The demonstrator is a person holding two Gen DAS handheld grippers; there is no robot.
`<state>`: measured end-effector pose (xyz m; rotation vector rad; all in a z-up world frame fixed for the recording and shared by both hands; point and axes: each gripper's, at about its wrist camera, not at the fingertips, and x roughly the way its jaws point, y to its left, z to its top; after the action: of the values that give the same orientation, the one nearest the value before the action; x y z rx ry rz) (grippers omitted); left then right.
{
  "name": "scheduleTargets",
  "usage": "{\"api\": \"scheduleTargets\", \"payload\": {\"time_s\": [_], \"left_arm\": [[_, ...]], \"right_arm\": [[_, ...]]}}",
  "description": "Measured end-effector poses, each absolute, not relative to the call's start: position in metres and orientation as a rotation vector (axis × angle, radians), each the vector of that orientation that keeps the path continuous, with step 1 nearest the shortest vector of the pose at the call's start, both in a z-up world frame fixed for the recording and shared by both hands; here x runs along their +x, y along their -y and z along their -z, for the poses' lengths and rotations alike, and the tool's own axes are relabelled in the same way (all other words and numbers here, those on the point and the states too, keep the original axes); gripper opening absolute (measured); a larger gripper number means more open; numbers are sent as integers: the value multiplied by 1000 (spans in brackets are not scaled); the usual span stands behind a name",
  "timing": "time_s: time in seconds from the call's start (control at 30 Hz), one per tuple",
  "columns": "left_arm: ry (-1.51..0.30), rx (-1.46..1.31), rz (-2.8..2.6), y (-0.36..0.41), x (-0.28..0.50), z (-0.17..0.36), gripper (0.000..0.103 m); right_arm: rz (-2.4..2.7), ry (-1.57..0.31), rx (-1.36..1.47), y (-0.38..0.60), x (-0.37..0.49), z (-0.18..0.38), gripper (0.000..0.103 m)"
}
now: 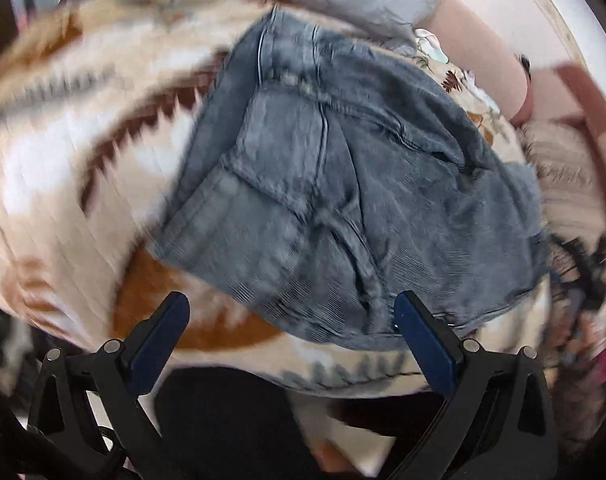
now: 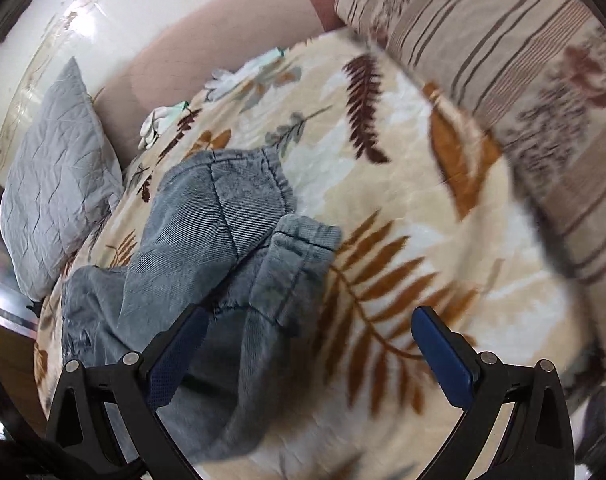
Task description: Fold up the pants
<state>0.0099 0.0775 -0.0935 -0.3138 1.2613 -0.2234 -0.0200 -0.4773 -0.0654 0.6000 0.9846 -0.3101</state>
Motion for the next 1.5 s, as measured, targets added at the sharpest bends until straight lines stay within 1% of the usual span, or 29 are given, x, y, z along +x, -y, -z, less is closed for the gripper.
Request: {"api": "scheduleTargets", "payload": {"time_s": [0.03, 0.1, 0.13, 0.17, 0.2, 0.23, 0.27, 0.3, 0.33, 0.37, 0.43, 0.5, 0.57, 0.7, 0.73, 0.77, 0.8, 0.87, 0.9, 0.93, 0.97, 1.0, 1.07, 1.13, 1.27, 1.4, 1.43, 1.47, 1.5], "left_arm": [[-1284, -383, 243, -78, 10, 100, 103], [-1329, -489, 270, -75, 14, 111, 103], [-1340, -532, 279, -73, 17, 116, 103], [-1345, -566, 283, -69, 21, 120, 98], [-1349, -567, 267, -64, 24, 120, 92], [-1344, -554, 249, -60, 28, 118, 89], [-1328, -545, 241, -57, 33, 113, 75], [-1308, -538, 239, -55, 35, 107, 47], [-1288, -534, 255, -54, 37, 97, 32], [-1276, -544, 266, -54, 38, 91, 22], [-1252, -540, 275, -57, 37, 81, 22], [-1246, -515, 275, -58, 33, 81, 22], [-1265, -487, 271, -56, 28, 89, 22], [-1338, -449, 240, -59, 22, 112, 22], [-1344, -443, 240, -59, 21, 114, 22], [-1350, -436, 251, -60, 19, 114, 23], [-1352, -421, 263, -62, 17, 112, 23], [-1333, -359, 328, -69, 7, 100, 24], [-1317, -332, 357, -73, 2, 94, 24], [-1289, -301, 385, -78, -3, 86, 27], [-1256, -274, 397, -84, -6, 77, 35], [-1218, -241, 384, -89, -3, 67, 50], [-1177, -209, 339, -93, 13, 60, 69], [-1156, -215, 296, -93, 39, 59, 70], [-1222, -253, 241, -77, 80, 77, 70], [-1244, -201, 243, -57, 80, 85, 70], [-1245, -197, 253, -53, 78, 85, 70], [-1241, -202, 267, -51, 77, 83, 70], [-1232, -210, 280, -49, 78, 82, 70]], "right_arm": [[292, -982, 626, 478, -16, 69, 101], [269, -982, 670, 476, -11, 77, 96], [254, -983, 693, 476, -10, 81, 86], [232, -975, 713, 475, -10, 83, 64], [220, -968, 719, 475, -11, 83, 46], [223, -968, 716, 475, -11, 80, 9], [231, -955, 705, 476, -15, 75, 8], [256, -933, 691, 475, -20, 66, 8], [258, -875, 687, 477, -33, 50, 8], [254, -832, 694, 478, -45, 38, 8], [273, -739, 681, 481, -84, 15, 8], [322, -740, 652, 482, -117, 12, 8], [352, -790, 653, 485, -141, 24, 9], [396, -930, 724, 488, -180, 78, 10], [402, -966, 752, 488, -186, 91, 13], [425, -989, 761, 488, -191, 97, 21], [439, -999, 766, 489, -197, 101, 24], [461, -988, 756, 492, -212, 93, 33], [494, -968, 726, 495, -219, 83, 35], [532, -939, 679, 500, -226, 68, 38], [552, -899, 634, 505, -228, 51, 41], [548, -868, 612, 509, -226, 39, 44], [500, -829, 583, 517, -207, 21, 68], [427, -825, 568, 518, -174, 18, 72], [415, -913, 564, 518, -102, 46, 72], [435, -1019, 496, 511, -72, 78, 71], [433, -1048, 436, 507, -63, 82, 57], [442, -1073, 361, 502, -60, 80, 15], [445, -1072, 311, 498, -57, 76, 14]]}}
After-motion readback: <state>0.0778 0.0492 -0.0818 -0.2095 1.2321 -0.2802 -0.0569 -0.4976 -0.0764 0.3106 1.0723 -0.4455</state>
